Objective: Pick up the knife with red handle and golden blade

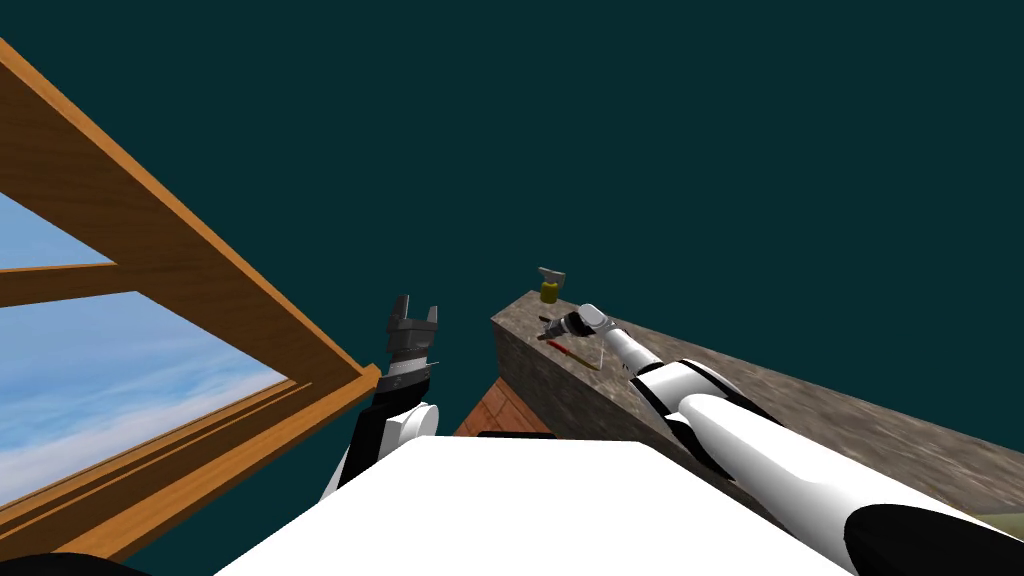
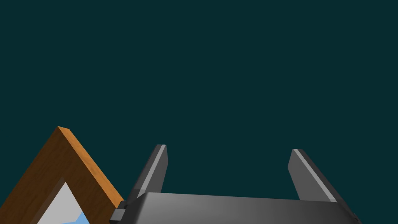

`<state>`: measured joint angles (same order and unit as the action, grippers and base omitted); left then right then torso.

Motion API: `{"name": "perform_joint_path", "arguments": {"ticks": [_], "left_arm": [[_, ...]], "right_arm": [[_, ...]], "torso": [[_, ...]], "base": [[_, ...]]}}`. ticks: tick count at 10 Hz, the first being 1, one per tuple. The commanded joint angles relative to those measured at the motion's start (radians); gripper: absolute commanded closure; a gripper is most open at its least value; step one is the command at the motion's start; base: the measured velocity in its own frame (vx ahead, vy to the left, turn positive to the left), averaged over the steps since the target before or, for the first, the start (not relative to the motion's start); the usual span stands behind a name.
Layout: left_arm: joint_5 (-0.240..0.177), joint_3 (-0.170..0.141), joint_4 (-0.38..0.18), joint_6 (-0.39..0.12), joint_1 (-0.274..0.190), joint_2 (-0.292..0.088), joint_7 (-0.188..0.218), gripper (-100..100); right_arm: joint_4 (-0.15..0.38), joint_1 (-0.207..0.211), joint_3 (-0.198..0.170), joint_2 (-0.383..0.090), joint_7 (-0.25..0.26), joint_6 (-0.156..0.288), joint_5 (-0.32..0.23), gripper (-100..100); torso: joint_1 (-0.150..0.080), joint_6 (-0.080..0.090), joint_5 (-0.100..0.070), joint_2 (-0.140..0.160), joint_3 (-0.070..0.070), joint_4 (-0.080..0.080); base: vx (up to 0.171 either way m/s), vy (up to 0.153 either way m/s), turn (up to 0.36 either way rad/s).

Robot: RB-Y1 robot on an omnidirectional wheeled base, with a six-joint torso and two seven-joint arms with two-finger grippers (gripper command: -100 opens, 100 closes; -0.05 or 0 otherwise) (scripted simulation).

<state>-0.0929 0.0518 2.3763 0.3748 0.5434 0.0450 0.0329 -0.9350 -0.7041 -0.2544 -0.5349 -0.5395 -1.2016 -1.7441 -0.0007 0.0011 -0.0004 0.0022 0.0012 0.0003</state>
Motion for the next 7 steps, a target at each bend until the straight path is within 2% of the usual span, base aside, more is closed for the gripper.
{"name": "perform_joint_path", "arguments": {"ticks": [1,2,3,4,5,6,7], "left_arm": [[0.0,0.0,0.0,0.0,0.0,0.0,0.0,0],[0.0,0.0,0.0,0.0,0.0,0.0,0.0,0],[0.0,0.0,0.0,0.0,0.0,0.0,0.0,0],[0.0,0.0,0.0,0.0,0.0,0.0,0.0,0],[0.0,0.0,0.0,0.0,0.0,0.0,0.0,0],[0.0,0.0,0.0,0.0,0.0,0.0,0.0,0],[0.0,0.0,0.0,0.0,0.0,0.0,0.0,0]], "right_arm": [[0.05,-0.04,-0.022,-0.01,-0.011,-0.034,-0.05,-100],[0.066,-0.04,-0.022,-0.01,-0.011,-0.034,-0.08,-100],[0.105,-0.071,-0.041,-0.019,-0.018,-0.062,-0.11,-100],[0.115,-0.071,-0.041,-0.019,-0.018,-0.062,-0.138,-100],[0.115,-0.071,-0.041,-0.019,-0.018,-0.062,-0.138,-100],[0.148,-0.101,-0.06,-0.027,-0.025,-0.088,-0.185,-100],[0.161,-0.101,-0.06,-0.027,-0.025,-0.088,-0.194,-100]], "torso": [[0.0,0.0,0.0,0.0,0.0,0.0],[0.0,-0.001,0.0,0.0,0.0,0.0],[0.001,0.0,0.0,0.0,0.0,0.0],[0.001,-0.001,0.0,0.001,0.0,0.0],[0.001,0.0,0.0,0.001,0.0,0.0],[0.001,0.0,0.0,0.0,0.0,0.0],[0.001,-0.001,0.0,0.0,0.0,0.0]], "base": [[-0.04,-0.014,0.142],[-0.035,-0.011,0.08],[-0.042,-0.007,0.146],[-0.039,-0.01,0.073],[-0.018,-0.002,-0.013],[-0.033,0.001,0.161],[-0.033,-0.006,0.078]]}}
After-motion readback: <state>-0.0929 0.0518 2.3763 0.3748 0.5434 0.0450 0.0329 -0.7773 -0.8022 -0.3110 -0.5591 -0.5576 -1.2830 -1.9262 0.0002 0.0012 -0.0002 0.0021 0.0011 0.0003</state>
